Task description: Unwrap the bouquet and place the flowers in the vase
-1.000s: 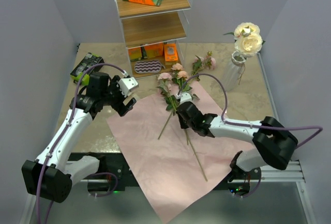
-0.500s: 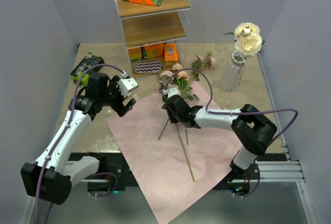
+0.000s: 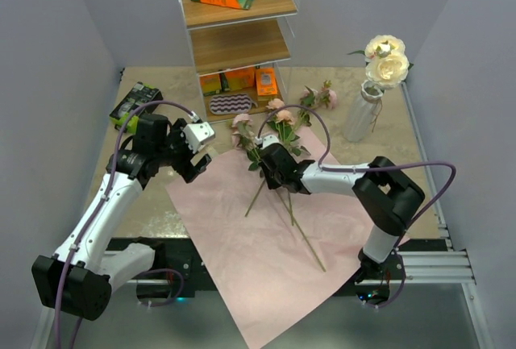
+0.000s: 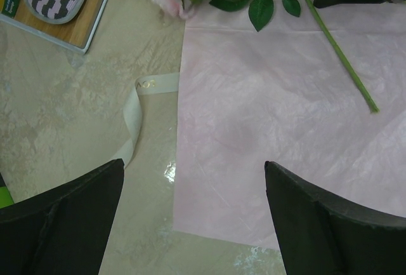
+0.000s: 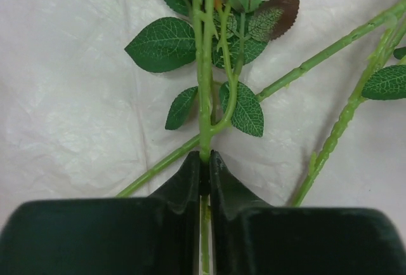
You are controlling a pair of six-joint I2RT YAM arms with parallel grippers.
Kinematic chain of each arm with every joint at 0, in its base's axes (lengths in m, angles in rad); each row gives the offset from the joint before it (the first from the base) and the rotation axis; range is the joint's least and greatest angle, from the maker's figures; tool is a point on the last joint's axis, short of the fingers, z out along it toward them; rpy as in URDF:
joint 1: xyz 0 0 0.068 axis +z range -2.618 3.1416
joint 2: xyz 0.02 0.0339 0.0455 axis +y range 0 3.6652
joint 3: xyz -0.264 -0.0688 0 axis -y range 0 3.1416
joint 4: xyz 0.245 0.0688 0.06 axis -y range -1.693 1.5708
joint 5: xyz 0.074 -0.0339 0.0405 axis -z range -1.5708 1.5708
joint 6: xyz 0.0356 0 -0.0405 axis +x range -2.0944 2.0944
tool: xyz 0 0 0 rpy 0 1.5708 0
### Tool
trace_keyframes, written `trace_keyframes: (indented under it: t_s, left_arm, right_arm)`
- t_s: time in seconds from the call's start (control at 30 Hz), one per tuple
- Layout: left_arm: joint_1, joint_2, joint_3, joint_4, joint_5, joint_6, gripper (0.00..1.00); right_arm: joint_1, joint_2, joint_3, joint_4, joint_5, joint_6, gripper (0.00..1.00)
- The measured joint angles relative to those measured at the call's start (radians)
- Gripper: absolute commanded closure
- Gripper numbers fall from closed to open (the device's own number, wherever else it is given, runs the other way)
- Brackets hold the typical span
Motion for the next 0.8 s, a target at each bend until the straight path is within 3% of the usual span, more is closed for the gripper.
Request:
trace_keyframes:
  t_s: [0.3, 0.53, 0.8]
  left_arm:
    - [0.000, -0.001, 0.000, 0.000, 0.000, 0.000, 0.04]
    - [0.000, -0.001, 0.001, 0.000, 0.001, -0.001, 0.03]
    - [0.000, 0.018, 0.034, -0.002, 0.016, -0.010, 0.01]
  right_arm:
    - [0.004, -0.107, 0.110, -0.091, -0.014, -0.035, 1.00]
    - [0.055, -0.317, 0.405, -0.150, 0.029, -0.132, 1.00]
    - [0.060, -0.550, 0.576, 0.014, 0.175, -0.385, 1.00]
